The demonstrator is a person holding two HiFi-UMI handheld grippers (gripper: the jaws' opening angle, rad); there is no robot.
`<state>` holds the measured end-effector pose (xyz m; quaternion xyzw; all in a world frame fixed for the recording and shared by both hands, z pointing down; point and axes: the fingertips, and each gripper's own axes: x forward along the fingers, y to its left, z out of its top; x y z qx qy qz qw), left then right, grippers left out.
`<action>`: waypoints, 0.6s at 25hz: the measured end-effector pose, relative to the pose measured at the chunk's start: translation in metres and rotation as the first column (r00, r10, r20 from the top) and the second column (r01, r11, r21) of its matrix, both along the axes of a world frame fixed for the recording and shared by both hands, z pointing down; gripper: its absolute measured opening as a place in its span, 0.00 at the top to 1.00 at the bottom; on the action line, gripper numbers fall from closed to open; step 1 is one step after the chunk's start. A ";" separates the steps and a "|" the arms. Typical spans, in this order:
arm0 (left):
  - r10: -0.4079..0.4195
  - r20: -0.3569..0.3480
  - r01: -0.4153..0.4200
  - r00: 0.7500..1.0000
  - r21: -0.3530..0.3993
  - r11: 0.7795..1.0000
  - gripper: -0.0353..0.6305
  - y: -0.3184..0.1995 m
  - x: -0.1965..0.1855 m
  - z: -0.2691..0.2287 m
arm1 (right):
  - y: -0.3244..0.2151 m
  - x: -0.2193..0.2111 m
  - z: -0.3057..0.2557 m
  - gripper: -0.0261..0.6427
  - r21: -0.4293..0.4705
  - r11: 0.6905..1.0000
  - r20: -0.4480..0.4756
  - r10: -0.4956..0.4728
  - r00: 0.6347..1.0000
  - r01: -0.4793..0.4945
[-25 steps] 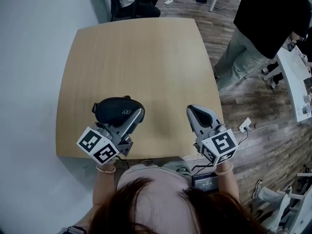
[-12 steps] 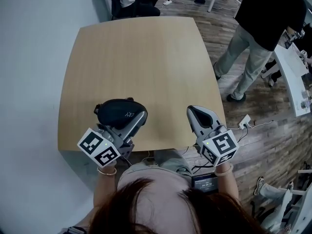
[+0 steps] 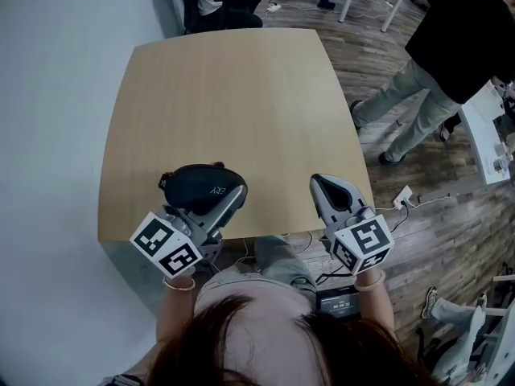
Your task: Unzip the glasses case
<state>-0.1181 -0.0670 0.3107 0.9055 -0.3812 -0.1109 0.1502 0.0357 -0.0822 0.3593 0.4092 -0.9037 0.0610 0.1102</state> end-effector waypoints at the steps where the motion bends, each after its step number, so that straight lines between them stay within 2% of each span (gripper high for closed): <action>1: 0.002 0.001 -0.002 1.000 0.000 1.000 0.59 0.001 0.000 0.000 | 0.001 0.000 0.000 0.94 0.001 1.000 -0.002 0.002 1.000 -0.002; 15: 0.015 -0.016 -0.015 1.000 0.007 1.000 0.59 0.050 0.000 -0.005 | 0.045 -0.005 -0.005 0.94 0.033 0.999 -0.023 0.023 0.999 -0.023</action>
